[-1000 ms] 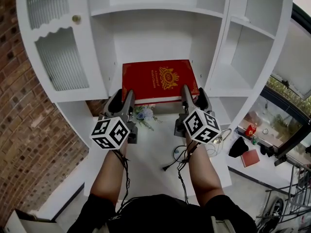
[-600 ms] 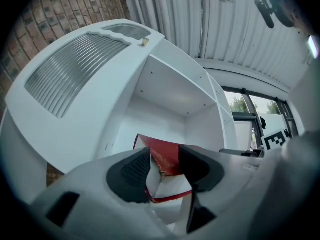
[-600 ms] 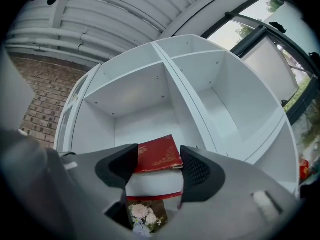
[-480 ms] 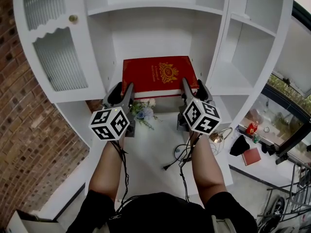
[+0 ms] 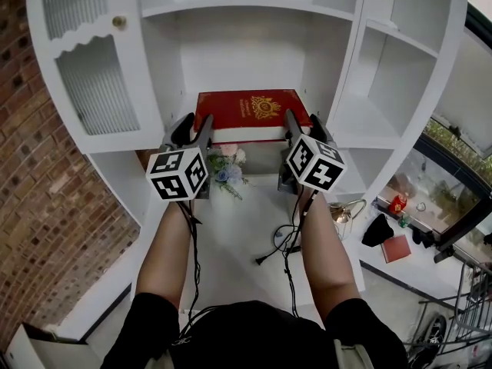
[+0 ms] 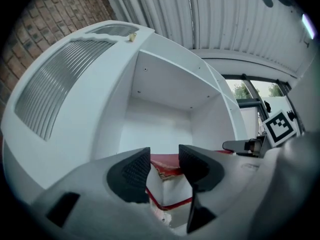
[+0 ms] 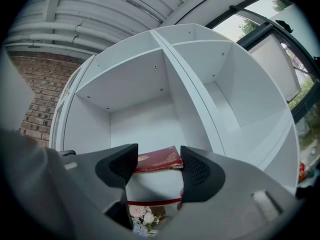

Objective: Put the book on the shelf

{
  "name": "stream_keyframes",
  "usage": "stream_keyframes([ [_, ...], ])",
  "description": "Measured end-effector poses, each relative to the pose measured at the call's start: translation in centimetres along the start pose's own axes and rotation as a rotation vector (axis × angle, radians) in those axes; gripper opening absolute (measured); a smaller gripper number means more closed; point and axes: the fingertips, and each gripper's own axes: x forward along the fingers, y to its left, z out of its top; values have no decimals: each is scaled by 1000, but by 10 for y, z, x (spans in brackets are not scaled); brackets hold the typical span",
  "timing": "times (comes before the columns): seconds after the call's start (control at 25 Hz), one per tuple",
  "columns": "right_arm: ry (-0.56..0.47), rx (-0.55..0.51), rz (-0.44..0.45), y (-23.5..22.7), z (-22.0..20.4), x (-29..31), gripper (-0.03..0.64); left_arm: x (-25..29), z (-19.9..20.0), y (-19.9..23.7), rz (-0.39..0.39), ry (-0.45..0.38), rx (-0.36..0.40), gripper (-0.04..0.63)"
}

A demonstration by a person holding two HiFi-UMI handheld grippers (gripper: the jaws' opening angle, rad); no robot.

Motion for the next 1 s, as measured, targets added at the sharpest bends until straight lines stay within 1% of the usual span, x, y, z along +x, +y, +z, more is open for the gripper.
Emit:
stream_keyframes([
  [0.08, 16, 3, -9, -2, 0, 6, 281, 6, 0, 1, 12, 9, 26, 186],
  [0.16, 46, 10, -16, -4, -2, 13, 281, 12, -1, 4, 18, 23, 30, 184],
  [0.32, 102, 17, -32, -3, -4, 18, 282, 20, -4, 10, 17, 45, -6, 181],
  [0.6, 114, 23, -36, -2, -3, 17, 282, 21, -3, 10, 19, 51, -25, 181],
  [0.68, 79, 34, -37, -4, 1, 14, 282, 20, -3, 10, 16, 54, -28, 181],
  [0.76, -19, 37, -43, -7, 11, 7, 282, 16, 2, 10, 30, 45, -9, 173],
  [0.84, -100, 30, -31, -8, 21, -3, 281, 8, 12, 8, 47, 14, 26, 166],
  [0.92, -129, 13, 5, -3, 27, -13, 279, -3, 25, 2, 48, -22, 60, 164],
  [1.0, -149, -38, 32, 5, 32, -24, 264, -16, 35, -5, 43, -52, 87, 157],
])
